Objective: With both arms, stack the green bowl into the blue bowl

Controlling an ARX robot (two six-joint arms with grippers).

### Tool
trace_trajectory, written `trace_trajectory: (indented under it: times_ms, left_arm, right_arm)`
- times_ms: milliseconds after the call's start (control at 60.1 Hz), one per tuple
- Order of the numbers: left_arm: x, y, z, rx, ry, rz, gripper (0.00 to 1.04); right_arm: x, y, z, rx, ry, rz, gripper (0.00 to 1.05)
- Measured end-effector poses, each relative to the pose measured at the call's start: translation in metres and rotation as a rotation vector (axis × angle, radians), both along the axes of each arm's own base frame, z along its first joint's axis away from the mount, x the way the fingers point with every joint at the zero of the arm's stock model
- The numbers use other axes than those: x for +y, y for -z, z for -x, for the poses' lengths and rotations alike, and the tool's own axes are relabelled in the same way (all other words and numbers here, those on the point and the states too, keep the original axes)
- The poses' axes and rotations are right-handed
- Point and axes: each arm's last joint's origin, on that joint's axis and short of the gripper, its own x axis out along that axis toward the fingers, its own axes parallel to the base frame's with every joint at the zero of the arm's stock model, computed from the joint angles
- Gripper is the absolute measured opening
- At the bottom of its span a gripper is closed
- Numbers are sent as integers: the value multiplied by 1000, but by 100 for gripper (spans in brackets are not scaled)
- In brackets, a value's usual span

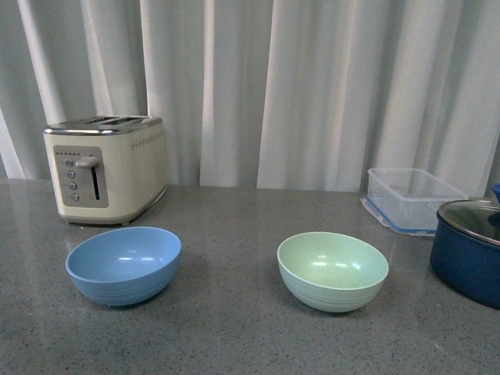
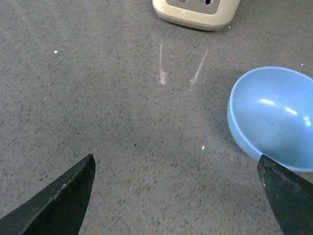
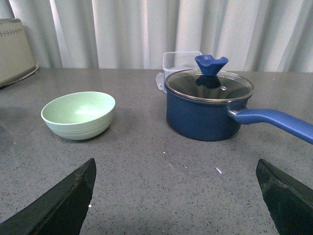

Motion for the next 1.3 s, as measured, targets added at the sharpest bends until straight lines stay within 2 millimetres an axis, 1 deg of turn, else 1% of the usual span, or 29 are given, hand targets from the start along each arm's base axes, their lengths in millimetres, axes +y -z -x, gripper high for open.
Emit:
trace_trajectory:
  times_ms: [83, 116, 166, 200, 266, 416, 482, 699, 815, 1098, 1115, 1181, 1231, 1248, 1264, 1281, 1298]
  left_arm:
    - [-3, -1, -18, 17, 5, 16, 98]
    - [-6, -1, -29, 30, 14, 26, 98]
    - [-8, 0, -36, 45, 18, 33, 98]
    - [-12, 4, -46, 66, 24, 41, 98]
    - [-15, 10, -57, 101, 22, 51, 98]
    - [-21, 28, -79, 177, 9, 57, 98]
    - [-22, 33, -87, 188, 7, 62, 98]
    - [-26, 40, -106, 198, 7, 54, 98]
    - [-30, 48, -114, 213, 15, 51, 98]
    - [-36, 67, -124, 250, 12, 47, 98]
    - [-36, 67, -124, 246, 11, 48, 97]
    - [-36, 67, -125, 231, 4, 50, 85]
    - [-36, 67, -125, 228, 0, 55, 78]
    - [-36, 67, -125, 228, -1, 55, 77]
    - [-36, 67, -125, 227, -5, 57, 73]
    - [-36, 67, -125, 227, -5, 57, 72]
    - [-36, 67, -125, 227, -5, 57, 68]
  right_arm:
    - [0, 0, 0, 0, 0, 0, 95]
    - [0, 0, 0, 0, 0, 0, 95]
    - [0, 0, 0, 0, 0, 0, 95]
    - [0, 0, 0, 0, 0, 0, 95]
    - [0, 0, 0, 0, 0, 0, 95]
    - [0, 0, 0, 0, 0, 0, 95]
    - [0, 0, 0, 0, 0, 0, 95]
    - [0, 0, 0, 0, 0, 0, 95]
    - [0, 0, 0, 0, 0, 0, 95]
    - [0, 0, 0, 0, 0, 0, 95]
    - [0, 0, 0, 0, 0, 0, 95]
    - [0, 0, 0, 0, 0, 0, 95]
    - [0, 0, 0, 0, 0, 0, 95]
    - [0, 0, 0, 0, 0, 0, 95]
    - [0, 0, 0, 0, 0, 0, 95]
    - [0, 0, 0, 0, 0, 0, 95]
    - [0, 0, 0, 0, 0, 0, 95]
